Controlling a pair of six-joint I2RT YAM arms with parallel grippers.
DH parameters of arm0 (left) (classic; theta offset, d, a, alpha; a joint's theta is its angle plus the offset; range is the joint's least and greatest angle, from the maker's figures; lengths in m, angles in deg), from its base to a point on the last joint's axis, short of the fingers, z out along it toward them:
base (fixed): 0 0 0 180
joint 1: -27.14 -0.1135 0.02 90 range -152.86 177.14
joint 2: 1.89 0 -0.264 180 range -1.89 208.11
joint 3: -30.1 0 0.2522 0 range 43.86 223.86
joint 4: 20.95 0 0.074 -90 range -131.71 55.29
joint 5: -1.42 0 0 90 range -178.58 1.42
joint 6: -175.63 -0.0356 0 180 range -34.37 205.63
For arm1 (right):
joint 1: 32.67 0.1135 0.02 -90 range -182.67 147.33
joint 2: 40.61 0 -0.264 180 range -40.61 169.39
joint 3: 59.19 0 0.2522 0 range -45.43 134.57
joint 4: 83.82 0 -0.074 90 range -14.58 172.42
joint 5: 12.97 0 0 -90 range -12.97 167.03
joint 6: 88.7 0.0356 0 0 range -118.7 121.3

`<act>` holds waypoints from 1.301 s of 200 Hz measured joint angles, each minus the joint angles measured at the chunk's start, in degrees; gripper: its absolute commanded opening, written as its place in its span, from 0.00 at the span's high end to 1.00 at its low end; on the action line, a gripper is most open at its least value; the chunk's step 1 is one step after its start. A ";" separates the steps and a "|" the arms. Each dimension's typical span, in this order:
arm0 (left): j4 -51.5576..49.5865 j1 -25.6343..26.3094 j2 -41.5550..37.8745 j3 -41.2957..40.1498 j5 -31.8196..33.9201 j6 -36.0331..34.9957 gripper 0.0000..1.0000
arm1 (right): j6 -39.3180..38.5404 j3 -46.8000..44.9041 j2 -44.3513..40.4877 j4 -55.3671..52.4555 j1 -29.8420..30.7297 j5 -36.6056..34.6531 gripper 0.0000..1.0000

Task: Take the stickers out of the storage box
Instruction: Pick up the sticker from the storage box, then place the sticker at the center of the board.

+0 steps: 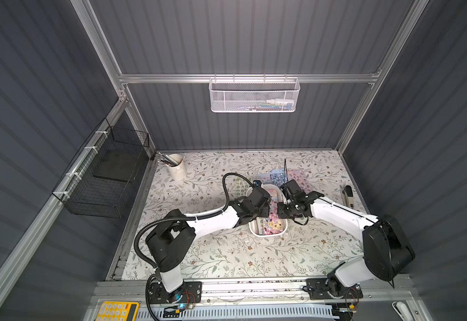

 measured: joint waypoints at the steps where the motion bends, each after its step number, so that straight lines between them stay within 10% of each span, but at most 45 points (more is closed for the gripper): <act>1: 0.00 0.00 -0.09 -0.04 0.02 0.04 0.92 | -0.02 0.00 0.00 0.00 0.00 0.02 0.90; 163: -5.81 -1.75 -14.80 -2.21 4.85 -5.62 1.00 | -0.09 -0.39 0.04 1.05 0.00 1.16 0.90; 260: -12.24 -26.25 -23.10 -0.72 -8.39 -13.62 1.00 | -0.92 -0.39 -1.99 0.59 -0.81 4.55 0.89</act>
